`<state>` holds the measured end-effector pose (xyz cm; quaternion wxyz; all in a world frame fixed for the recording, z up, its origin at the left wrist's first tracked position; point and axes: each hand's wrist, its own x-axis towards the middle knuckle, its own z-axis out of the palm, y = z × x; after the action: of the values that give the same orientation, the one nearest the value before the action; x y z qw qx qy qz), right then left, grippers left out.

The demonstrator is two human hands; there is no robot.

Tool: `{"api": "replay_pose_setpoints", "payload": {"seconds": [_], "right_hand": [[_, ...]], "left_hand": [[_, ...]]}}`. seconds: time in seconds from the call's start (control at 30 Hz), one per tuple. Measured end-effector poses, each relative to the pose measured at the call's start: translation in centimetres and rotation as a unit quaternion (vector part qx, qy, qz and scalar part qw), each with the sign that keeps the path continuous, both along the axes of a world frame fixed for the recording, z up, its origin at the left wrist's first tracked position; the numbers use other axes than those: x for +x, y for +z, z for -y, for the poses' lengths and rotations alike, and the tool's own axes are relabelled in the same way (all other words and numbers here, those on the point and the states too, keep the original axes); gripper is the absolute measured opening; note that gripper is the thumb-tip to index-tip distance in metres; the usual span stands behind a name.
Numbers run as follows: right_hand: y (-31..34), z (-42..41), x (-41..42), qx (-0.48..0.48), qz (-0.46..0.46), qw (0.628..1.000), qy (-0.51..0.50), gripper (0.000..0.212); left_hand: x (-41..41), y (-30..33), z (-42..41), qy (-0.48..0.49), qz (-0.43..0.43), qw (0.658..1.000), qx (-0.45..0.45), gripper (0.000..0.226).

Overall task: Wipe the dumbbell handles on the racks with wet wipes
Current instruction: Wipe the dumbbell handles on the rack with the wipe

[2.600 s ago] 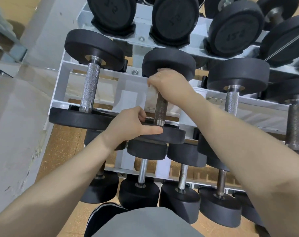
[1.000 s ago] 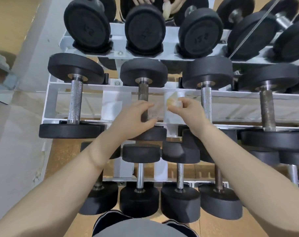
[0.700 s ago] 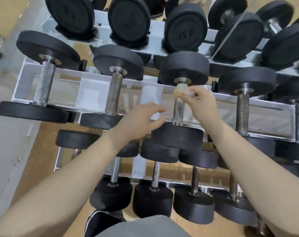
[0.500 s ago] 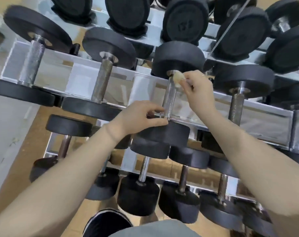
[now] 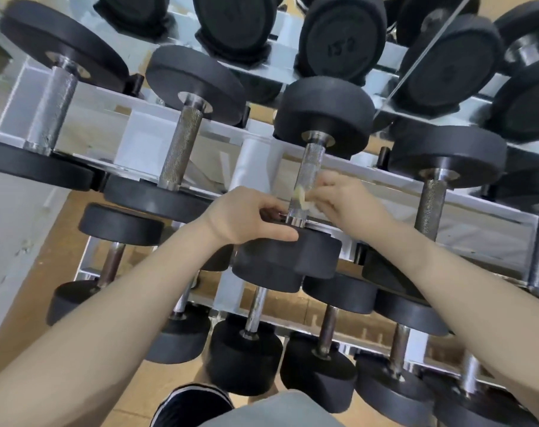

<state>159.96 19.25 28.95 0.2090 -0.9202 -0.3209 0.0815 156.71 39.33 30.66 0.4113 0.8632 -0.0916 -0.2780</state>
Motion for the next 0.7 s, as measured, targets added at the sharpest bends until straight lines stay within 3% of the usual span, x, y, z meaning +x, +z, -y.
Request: {"api": "replay_pose_setpoints", "payload": {"seconds": [0.07,0.13,0.23,0.3,0.37,0.43,0.57,0.63,0.7], "right_hand": [[0.1,0.2,-0.6,-0.003,-0.007,0.998,0.068,0.019],[0.4,-0.2,0.1,-0.006,0.023,0.998,0.054,0.02],[1.0,-1.7,2.4,0.033,0.082,0.986,-0.141,0.033],[0.5,-2.1,3.2,0.003,0.083,0.976,-0.201,0.035],[-0.3,-2.0,2.8,0.036,0.077,0.979,-0.184,0.032],[-0.3,-1.7,1.2,0.049,0.011,0.99,-0.13,0.023],[1.2,-1.7,-0.6,-0.069,-0.074,0.994,0.046,0.021],[2.1,-2.2,0.6,-0.053,-0.025,0.997,0.052,0.02],[2.2,-2.9,2.3,-0.031,0.05,0.998,-0.013,0.021]], "left_hand": [[0.2,0.1,-0.1,-0.01,0.005,1.0,0.001,0.023],[0.5,0.1,-0.1,-0.029,0.006,0.999,0.015,0.031],[0.8,0.0,-0.4,-0.054,0.018,0.998,0.027,0.041],[0.8,-0.3,-0.6,-0.059,0.019,0.998,0.015,0.046],[0.8,-0.4,-1.0,-0.061,0.007,0.998,-0.007,0.057],[0.8,-0.5,-1.4,-0.058,-0.01,0.998,-0.026,0.058],[1.0,-0.6,-2.1,-0.079,-0.035,0.995,-0.058,0.032],[1.3,-0.6,-2.3,-0.09,-0.035,0.995,-0.038,0.031],[1.5,-0.8,-2.3,-0.097,-0.031,0.995,0.011,0.034]]}}
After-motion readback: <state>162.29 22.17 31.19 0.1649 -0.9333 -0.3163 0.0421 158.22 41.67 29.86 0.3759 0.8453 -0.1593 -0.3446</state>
